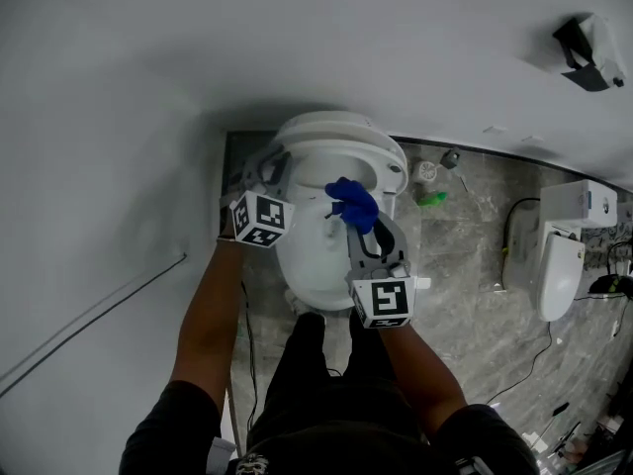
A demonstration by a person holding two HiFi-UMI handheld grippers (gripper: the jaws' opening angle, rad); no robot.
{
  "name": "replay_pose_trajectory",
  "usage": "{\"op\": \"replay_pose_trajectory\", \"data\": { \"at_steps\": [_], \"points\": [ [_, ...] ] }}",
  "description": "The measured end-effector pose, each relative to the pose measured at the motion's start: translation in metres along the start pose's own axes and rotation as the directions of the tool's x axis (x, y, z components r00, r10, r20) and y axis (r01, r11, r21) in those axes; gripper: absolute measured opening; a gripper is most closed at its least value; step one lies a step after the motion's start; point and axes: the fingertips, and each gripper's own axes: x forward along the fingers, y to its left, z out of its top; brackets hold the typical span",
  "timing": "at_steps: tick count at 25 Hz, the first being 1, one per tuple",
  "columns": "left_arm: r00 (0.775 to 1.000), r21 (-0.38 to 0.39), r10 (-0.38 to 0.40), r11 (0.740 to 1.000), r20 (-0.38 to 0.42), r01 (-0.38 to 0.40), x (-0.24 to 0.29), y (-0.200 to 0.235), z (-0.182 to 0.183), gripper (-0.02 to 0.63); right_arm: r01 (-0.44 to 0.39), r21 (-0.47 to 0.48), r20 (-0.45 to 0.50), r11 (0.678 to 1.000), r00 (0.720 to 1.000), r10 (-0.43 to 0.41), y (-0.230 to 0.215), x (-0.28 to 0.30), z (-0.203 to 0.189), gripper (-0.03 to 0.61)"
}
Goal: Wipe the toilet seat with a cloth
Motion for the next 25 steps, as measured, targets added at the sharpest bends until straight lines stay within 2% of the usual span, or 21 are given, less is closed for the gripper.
{"op": "replay_pose_trajectory", "data": {
  "at_steps": [2,4,8,11,14,19,25],
  "points": [
    [1.000,-0.023,-0.019,1.000,0.021,0.020,-0.018,-0.006,-0.002,0.067,0.013,-0.001,0.025,1.000,1.000,-0.013,0.000,-0.005,0.016,0.098],
    [0.999,-0.009,-0.038,0.999,0.029,0.039,-0.037,-0.016,-0.005,0.064,0.006,0.007,0.053,1.000,0.999,-0.007,0.003,-0.011,0.030,0.098],
    [0.994,0.077,-0.109,0.991,0.025,0.107,-0.068,-0.043,-0.010,0.057,-0.028,-0.003,0.092,1.000,0.995,0.028,0.010,-0.026,0.045,0.098],
    [0.984,0.159,-0.176,0.972,0.018,0.171,-0.089,-0.061,-0.017,0.057,-0.028,-0.028,0.081,0.999,0.996,0.031,0.019,-0.034,0.043,0.098],
    [0.969,0.246,-0.245,0.940,0.006,0.236,-0.110,-0.080,-0.028,0.055,0.001,-0.012,0.068,1.000,0.998,0.000,0.031,-0.047,0.035,0.098],
    [0.943,0.384,-0.330,0.866,-0.042,0.320,-0.147,-0.128,-0.056,0.057,0.067,0.047,0.031,0.997,0.997,-0.069,0.050,-0.074,0.008,0.098],
    [0.919,0.467,-0.367,0.793,-0.144,0.390,-0.181,-0.193,-0.103,0.060,0.054,0.054,-0.009,0.997,0.999,-0.054,0.070,-0.095,-0.028,0.098]
  ]
}}
